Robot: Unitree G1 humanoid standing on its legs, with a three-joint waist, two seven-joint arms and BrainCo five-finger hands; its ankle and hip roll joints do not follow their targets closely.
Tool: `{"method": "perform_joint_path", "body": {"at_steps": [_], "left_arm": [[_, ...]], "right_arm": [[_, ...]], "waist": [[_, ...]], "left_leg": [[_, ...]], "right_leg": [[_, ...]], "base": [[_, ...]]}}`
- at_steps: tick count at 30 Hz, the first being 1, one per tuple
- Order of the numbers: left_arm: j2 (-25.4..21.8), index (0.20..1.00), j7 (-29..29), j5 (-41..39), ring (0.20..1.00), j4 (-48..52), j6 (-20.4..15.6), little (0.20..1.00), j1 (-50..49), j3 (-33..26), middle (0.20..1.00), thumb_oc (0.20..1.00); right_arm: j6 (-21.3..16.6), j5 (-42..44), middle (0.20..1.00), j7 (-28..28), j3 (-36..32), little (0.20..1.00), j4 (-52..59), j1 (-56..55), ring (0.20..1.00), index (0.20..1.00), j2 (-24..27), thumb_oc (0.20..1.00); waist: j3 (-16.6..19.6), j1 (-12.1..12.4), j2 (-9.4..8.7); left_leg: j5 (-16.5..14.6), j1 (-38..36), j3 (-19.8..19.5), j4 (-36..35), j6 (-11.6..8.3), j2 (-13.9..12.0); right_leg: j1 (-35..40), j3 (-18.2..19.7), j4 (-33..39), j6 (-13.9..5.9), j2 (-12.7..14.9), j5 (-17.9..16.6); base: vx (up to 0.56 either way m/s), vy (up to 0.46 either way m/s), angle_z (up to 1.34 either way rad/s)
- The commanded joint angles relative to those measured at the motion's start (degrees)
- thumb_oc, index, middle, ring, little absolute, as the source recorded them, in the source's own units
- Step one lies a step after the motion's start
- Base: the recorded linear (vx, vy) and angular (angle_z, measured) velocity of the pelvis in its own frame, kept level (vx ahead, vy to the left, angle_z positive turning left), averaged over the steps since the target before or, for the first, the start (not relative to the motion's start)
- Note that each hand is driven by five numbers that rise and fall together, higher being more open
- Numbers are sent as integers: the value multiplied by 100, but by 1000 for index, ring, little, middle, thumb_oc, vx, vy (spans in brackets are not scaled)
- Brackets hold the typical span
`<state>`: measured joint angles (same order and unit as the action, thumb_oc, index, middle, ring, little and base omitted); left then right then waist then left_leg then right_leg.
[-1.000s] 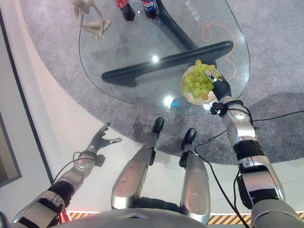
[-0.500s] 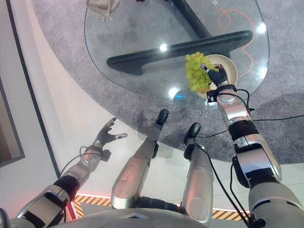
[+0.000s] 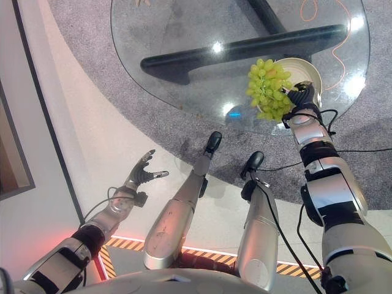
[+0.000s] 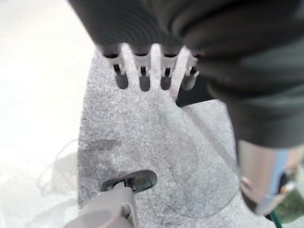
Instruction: Pick up fruits into the plate
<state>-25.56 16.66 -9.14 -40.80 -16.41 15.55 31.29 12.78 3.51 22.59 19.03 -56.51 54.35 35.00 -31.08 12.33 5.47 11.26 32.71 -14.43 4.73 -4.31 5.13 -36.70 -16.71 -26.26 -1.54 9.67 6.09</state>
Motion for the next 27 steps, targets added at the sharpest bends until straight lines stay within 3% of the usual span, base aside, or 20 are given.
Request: {"method": "perform_joint_path", "body": {"at_steps": [1, 12, 18, 21, 27], "left_arm": [[-57, 1000, 157, -131, 1000, 157, -171, 1000, -35, 170, 1000, 1000], [-16, 1000, 105, -124, 1000, 64, -192, 1000, -30, 99, 1000, 1000], [7, 1000, -4, -96, 1000, -107, -202, 1000, -76, -47, 1000, 1000], [74, 1000, -269, -217, 1000, -293, -155, 1000, -115, -198, 1000, 1000], [330, 1000, -1107, -627, 1000, -848, 13, 1000, -443, -682, 1000, 1000]], "right_arm": [[-157, -223, 1000, 398, 293, 1000, 99, -89, 1000, 1000, 510, 1000], [-562, -558, 1000, 944, 192, 1000, 601, -553, 1000, 1000, 501, 1000], [-857, -328, 1000, 1126, 9, 1000, 1129, -1025, 1000, 1000, 442, 1000], [-1203, 66, 1000, 996, -178, 1000, 1476, -1592, 1000, 1000, 255, 1000], [-2072, 578, 1000, 12, -535, 1000, 1868, -3169, 1000, 1000, -327, 1000]], "waist": [[129, 31, -6], [129, -146, -45], [129, -298, -111], [129, -427, -185], [331, -674, -353]], "left_leg": [[-1288, -40, 622, 1012, 459, 270], [-1406, -331, 745, 1022, 467, 224], [-1483, -729, 825, 930, 457, 161], [-1533, -1142, 885, 813, 442, 107], [-1629, -2008, 1037, 581, 402, -13]], "right_leg": [[143, 80, 724, -398, -179, -540], [388, 202, 745, -385, -237, -466], [748, 305, 842, -363, -310, -420], [1139, 390, 963, -349, -340, -392], [2036, 535, 1299, -331, -319, -371]], "base": [[0, 0, 0], [2, -2, 0], [9, -2, -5], [42, -17, -8], [82, -36, -13]]}}
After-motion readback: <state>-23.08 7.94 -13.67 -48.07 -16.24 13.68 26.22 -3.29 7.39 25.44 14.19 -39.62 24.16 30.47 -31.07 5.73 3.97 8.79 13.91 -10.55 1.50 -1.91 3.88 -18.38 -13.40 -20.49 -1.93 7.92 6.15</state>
